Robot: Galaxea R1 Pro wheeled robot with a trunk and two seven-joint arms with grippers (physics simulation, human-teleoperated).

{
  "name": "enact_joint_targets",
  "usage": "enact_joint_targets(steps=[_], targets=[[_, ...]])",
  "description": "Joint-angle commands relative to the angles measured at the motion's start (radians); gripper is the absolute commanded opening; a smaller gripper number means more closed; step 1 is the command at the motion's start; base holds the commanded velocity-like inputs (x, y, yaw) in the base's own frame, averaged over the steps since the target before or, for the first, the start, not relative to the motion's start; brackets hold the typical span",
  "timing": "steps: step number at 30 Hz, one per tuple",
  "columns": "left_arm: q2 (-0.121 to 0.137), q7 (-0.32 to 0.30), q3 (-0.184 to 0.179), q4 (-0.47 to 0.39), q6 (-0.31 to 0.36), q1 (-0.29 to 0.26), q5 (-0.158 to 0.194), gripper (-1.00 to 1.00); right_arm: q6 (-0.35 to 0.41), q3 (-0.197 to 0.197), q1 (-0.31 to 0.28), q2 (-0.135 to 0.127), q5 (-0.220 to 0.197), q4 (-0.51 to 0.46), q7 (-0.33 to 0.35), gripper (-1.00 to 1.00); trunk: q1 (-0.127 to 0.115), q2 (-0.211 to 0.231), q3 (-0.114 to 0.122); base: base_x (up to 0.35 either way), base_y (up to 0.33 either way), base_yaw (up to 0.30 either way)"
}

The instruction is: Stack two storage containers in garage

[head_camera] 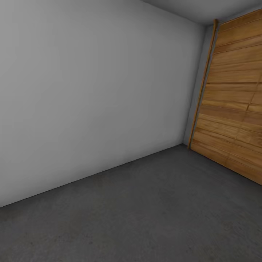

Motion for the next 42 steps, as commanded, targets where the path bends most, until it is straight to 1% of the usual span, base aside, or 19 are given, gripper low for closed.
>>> enact_joint_targets(steps=[1, 2, 4, 10, 21, 25, 32, 34, 40, 42], targets=[[0.006, 0.006, 0.006, -0.006, -0.006, -0.002, 0.006, 1.00, -0.006, -0.005, 0.000, -0.003, -0.003, 0.000, 0.000, 1.00, 0.000, 0.000, 0.000, 0.000, 0.000, 0.000], [0.011, 0.005, 0.010, -0.011, -0.011, -0.002, 0.011, 1.00, -0.011, 0.001, -0.001, -0.003, 0.003, 0.000, 0.001, 1.00, 0.000, 0.000, 0.000, 0.000, 0.000, 0.000], [0.011, 0.004, 0.009, -0.023, -0.023, -0.002, 0.019, 1.00, -0.021, 0.004, -0.001, -0.003, 0.005, 0.000, 0.001, 1.00, 0.000, 0.000, 0.000, 0.000, 0.000, 0.000], [0.001, 0.003, 0.009, -0.025, -0.027, -0.002, 0.010, 1.00, 0.002, 0.013, -0.002, 0.000, 0.015, 0.000, 0.000, 1.00, 0.000, 0.000, 0.000, 0.000, 0.000, 0.000], [-0.001, 0.003, 0.009, -0.026, -0.039, -0.002, 0.009, 1.00, 0.004, 0.014, -0.002, 0.002, 0.016, 0.000, 0.001, 1.00, 0.000, 0.000, 0.000, 0.000, 0.000, 0.028], [-0.003, 0.002, 0.010, -0.027, -0.040, -0.002, 0.009, 1.00, 0.003, 0.014, -0.002, 0.000, 0.017, 0.000, 0.000, 1.00, 0.000, 0.000, 0.000, 0.000, 0.000, 0.210], [-0.006, 0.002, 0.008, -0.028, -0.040, -0.002, 0.008, 1.00, 0.001, 0.015, -0.002, 0.004, 0.017, 0.000, -0.001, 1.00, 0.000, 0.000, 0.000, 0.000, 0.000, 0.260], [-0.005, 0.001, 0.006, -0.029, -0.040, -0.002, 0.006, 1.00, -0.007, 0.015, -0.002, 0.006, 0.016, 0.000, -0.002, 1.00, 0.000, 0.000, 0.000, 0.000, 0.000, 0.272], [0.014, 0.001, 0.000, -0.034, -0.041, -0.002, 0.001, 1.00, -0.040, 0.014, -0.002, 0.009, 0.013, 0.000, -0.004, 1.00, 0.000, 0.000, 0.002, 0.000, 0.000, 0.274], [0.015, 0.001, 0.001, -0.035, -0.041, -0.002, 0.001, 1.00, -0.044, 0.013, -0.002, 0.009, 0.013, 0.000, -0.004, 1.00, 0.000, 0.000, 0.002, 0.000, 0.000, 0.275]])
